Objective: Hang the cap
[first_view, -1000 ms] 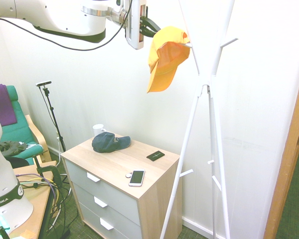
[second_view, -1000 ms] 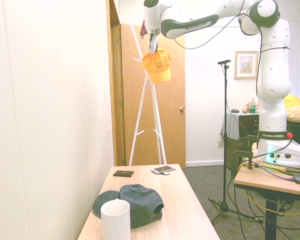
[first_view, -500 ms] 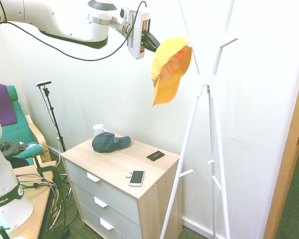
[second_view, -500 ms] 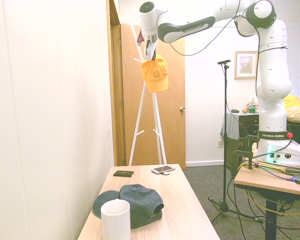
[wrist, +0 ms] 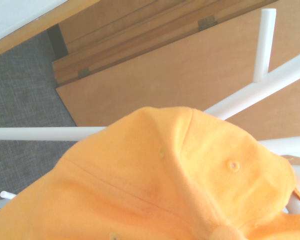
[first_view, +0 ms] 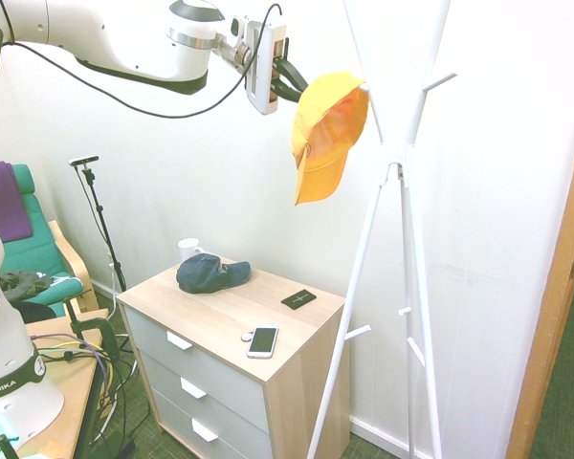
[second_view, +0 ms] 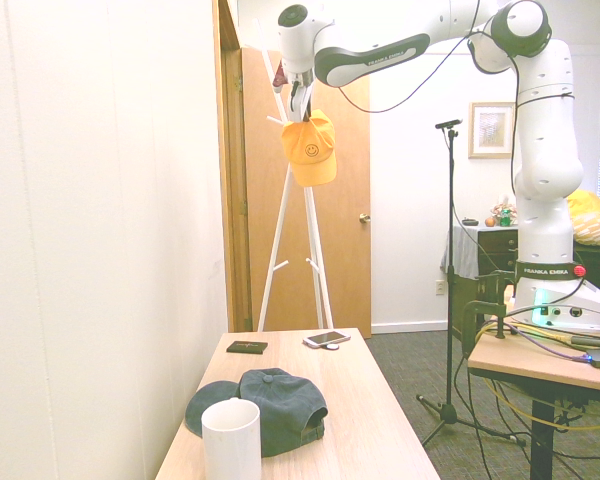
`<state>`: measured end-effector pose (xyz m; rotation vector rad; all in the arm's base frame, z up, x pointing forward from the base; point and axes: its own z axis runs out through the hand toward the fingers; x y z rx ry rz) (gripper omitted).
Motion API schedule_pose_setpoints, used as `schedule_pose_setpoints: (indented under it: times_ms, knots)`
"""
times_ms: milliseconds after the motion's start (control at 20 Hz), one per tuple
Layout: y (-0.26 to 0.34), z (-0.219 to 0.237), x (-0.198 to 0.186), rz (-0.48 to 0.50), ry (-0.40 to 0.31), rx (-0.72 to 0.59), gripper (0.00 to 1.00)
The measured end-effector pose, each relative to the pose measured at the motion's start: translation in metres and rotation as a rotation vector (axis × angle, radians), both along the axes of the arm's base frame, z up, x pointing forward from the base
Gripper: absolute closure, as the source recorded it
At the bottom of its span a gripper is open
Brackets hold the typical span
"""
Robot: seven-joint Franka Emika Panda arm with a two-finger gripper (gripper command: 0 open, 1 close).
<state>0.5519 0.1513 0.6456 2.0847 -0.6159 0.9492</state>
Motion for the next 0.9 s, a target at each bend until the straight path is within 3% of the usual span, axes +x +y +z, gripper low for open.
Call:
schedule_pose_setpoints:
  times_ms: [550, 900]
  knots:
    - [0.008, 0.002, -0.005, -0.003, -0.018, 0.064, 0.00]
    - [0.018, 0.014, -0.010, -0.017, 0.063, 0.445, 0.00]
